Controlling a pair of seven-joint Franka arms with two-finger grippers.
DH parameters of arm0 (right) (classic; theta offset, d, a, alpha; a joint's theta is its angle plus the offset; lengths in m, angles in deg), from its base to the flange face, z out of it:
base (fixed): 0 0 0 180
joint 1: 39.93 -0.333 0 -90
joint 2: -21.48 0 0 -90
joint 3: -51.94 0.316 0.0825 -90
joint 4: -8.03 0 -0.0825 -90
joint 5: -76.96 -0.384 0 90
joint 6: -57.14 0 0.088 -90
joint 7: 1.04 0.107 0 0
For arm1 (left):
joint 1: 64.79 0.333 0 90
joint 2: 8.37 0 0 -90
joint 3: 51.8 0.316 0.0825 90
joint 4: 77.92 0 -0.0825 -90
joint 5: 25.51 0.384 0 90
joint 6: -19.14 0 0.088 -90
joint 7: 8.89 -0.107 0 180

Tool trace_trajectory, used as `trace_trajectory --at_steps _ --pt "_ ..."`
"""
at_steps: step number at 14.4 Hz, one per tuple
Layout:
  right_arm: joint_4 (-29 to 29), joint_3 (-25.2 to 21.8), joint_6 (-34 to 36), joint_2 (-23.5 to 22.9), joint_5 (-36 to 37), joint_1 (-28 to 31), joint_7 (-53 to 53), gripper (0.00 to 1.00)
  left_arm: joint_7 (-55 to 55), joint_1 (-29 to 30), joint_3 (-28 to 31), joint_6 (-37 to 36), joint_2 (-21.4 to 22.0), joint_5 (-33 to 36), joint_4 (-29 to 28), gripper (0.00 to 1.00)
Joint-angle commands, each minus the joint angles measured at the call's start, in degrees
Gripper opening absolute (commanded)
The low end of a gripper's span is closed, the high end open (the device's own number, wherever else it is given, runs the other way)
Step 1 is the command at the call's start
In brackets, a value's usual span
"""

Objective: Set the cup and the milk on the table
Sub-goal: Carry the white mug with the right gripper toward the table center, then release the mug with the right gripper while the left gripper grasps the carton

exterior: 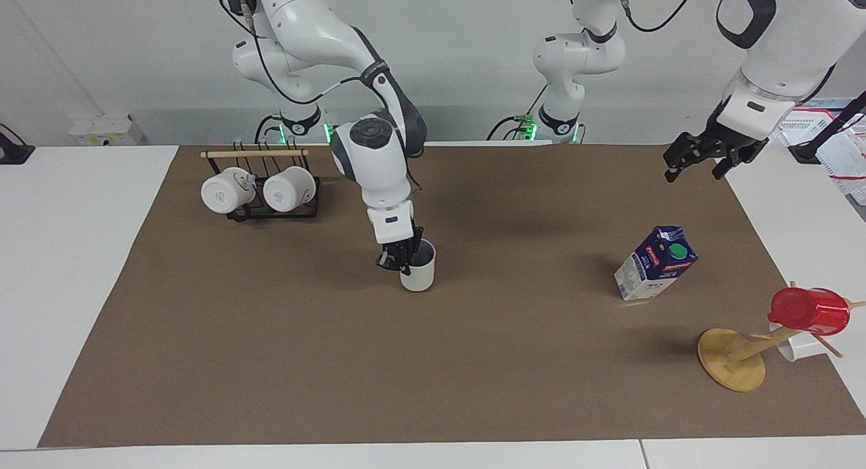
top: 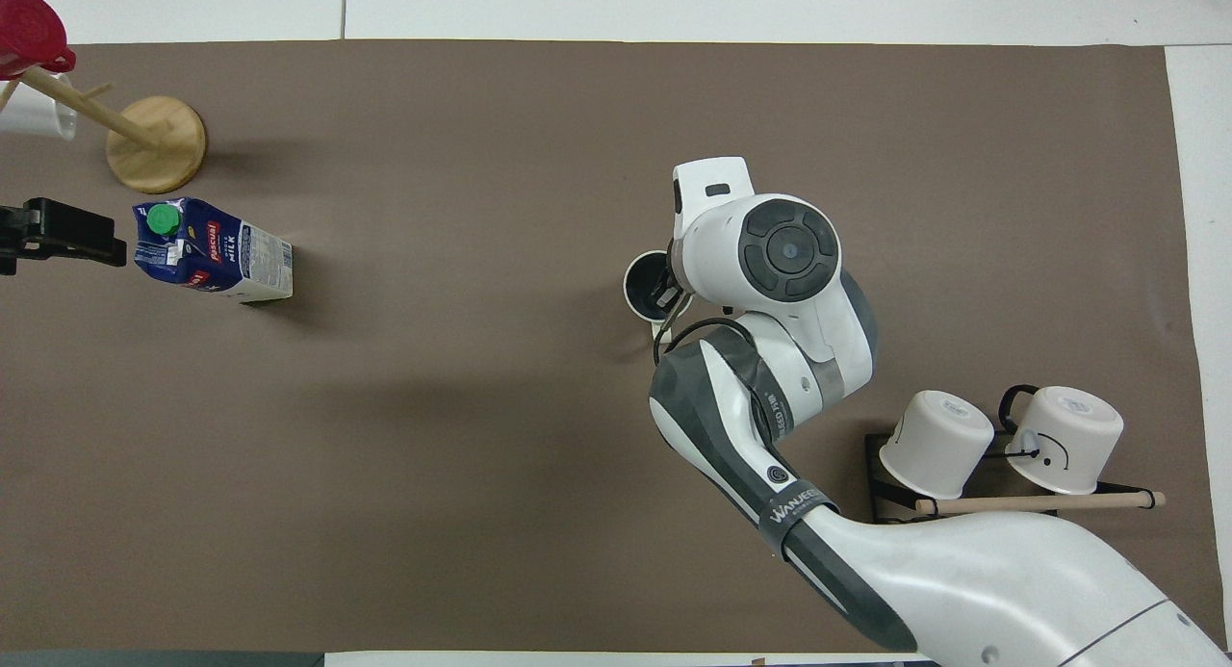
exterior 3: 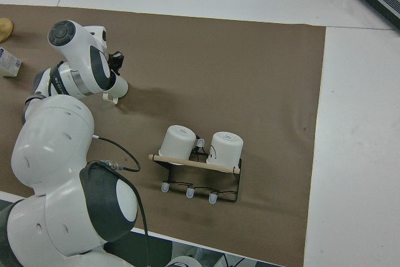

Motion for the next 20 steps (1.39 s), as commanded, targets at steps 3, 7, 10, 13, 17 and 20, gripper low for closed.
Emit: trace_trajectory --at_steps 3,7,10,13,17,20 --pt "0.71 -0.22 -0.75 -0.05 0.46 0.61 -1.13 0.00 -0.69 0.08 0.02 11.83 -1.19 0.05 -7.36 1.00" --pt "0.18 -0.31 1.26 3.27 -0.06 3.07 2.79 1.00 -0.69 0.43 0.10 19.03 -4.71 0.05 -9.99 1.00" --pt "-0.25 -0.74 8.55 8.81 0.38 4.03 13.34 1.00 -1.22 1.13 0.10 24.49 -5.94 0.05 -13.78 1.00" --pt "-2.53 -0.75 16.36 13.12 0.38 9.11 19.16 1.00 -0.79 1.40 0.10 26.96 -6.74 0.05 -15.45 1.00" --pt "-7.19 -0.92 29.63 17.17 0.29 16.85 20.66 1.00 0.53 1.22 0.10 28.02 -6.65 0.05 -16.33 0.93" --pt "-11.32 -1.10 39.75 19.54 0.55 20.99 22.67 1.00 2.47 0.79 0.02 27.58 -6.56 0.05 -16.16 0.22"
